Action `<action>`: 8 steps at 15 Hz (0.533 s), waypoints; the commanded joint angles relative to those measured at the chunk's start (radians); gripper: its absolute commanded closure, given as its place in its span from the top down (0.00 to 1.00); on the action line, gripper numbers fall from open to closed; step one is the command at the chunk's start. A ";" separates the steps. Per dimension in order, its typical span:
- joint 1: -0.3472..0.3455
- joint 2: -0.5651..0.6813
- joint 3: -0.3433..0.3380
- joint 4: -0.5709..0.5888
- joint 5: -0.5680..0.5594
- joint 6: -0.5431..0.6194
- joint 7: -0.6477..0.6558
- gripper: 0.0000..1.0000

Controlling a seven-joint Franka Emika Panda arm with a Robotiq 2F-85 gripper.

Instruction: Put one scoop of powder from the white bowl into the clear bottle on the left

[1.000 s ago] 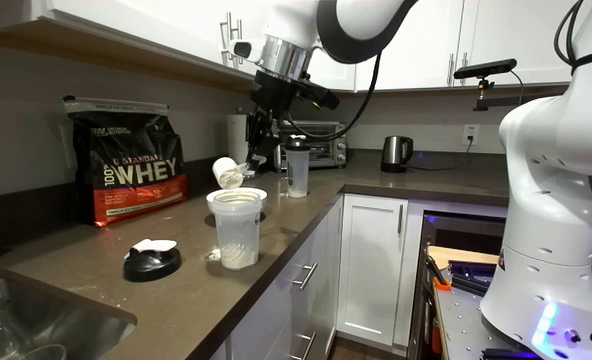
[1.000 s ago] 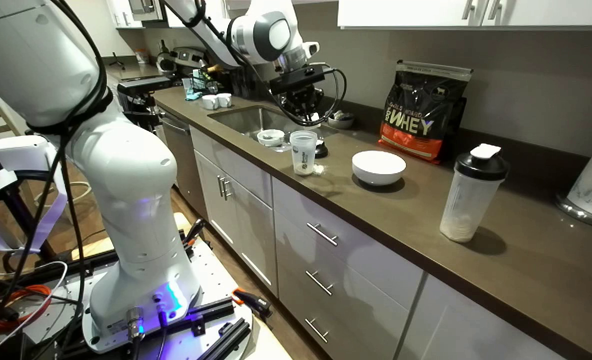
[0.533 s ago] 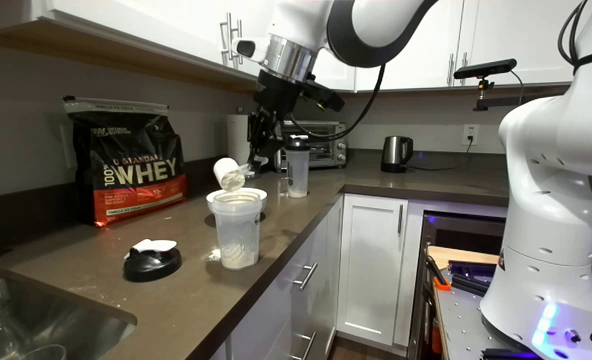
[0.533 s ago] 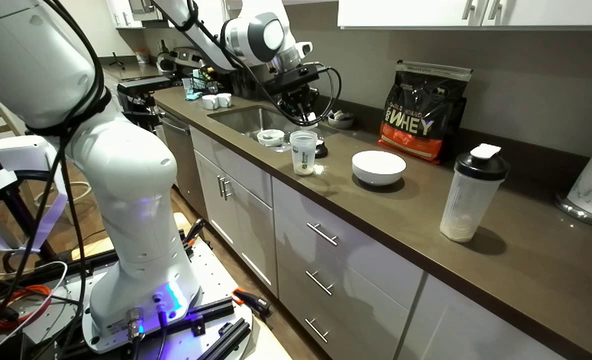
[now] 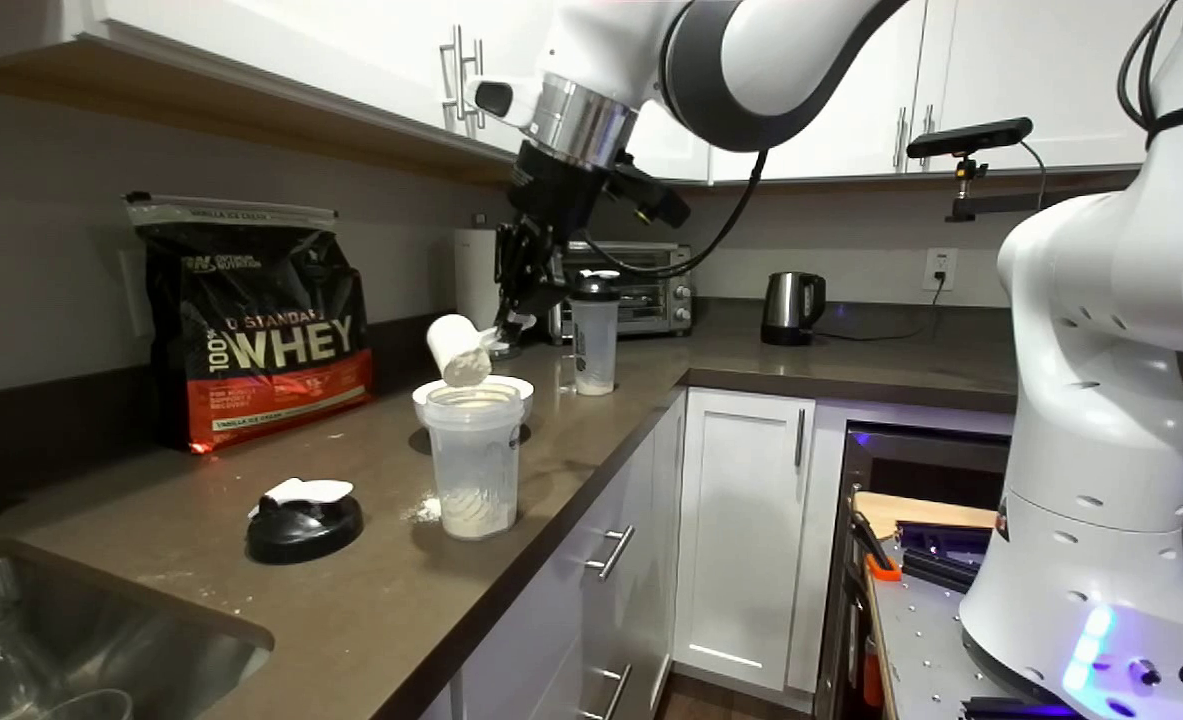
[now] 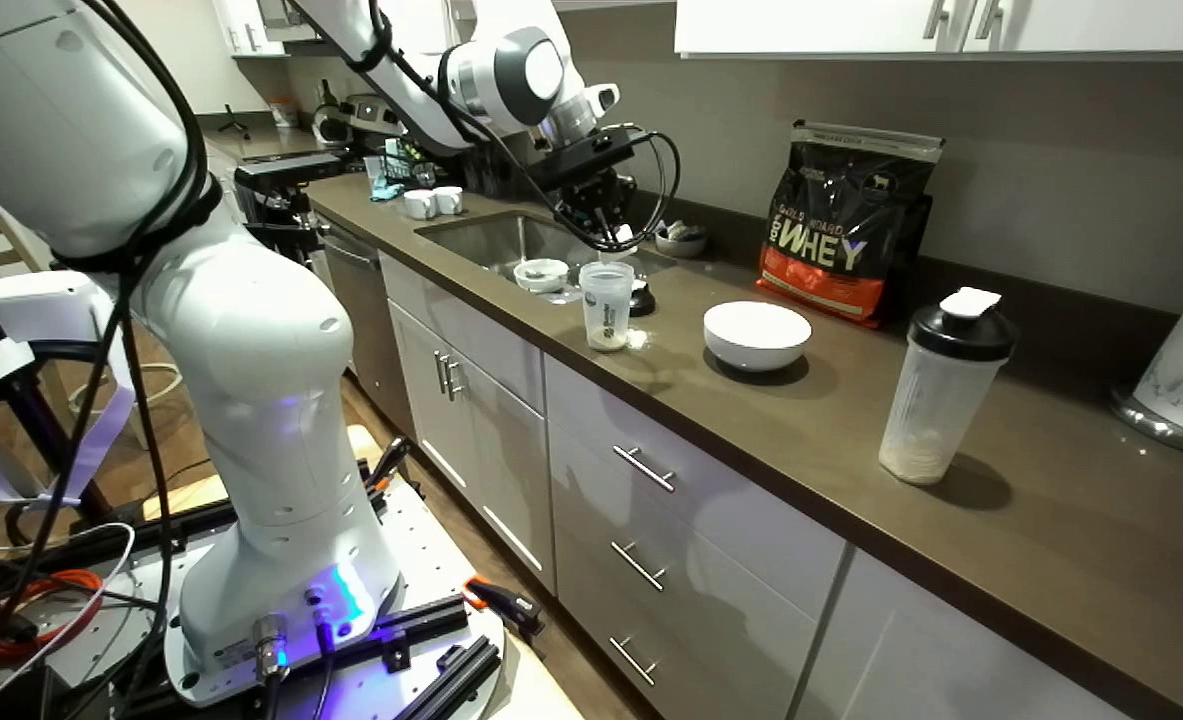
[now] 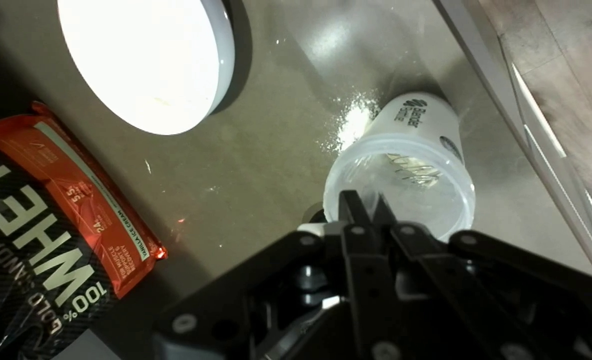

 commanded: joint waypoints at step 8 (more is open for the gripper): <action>-0.042 0.013 0.009 0.003 -0.041 0.022 0.035 0.01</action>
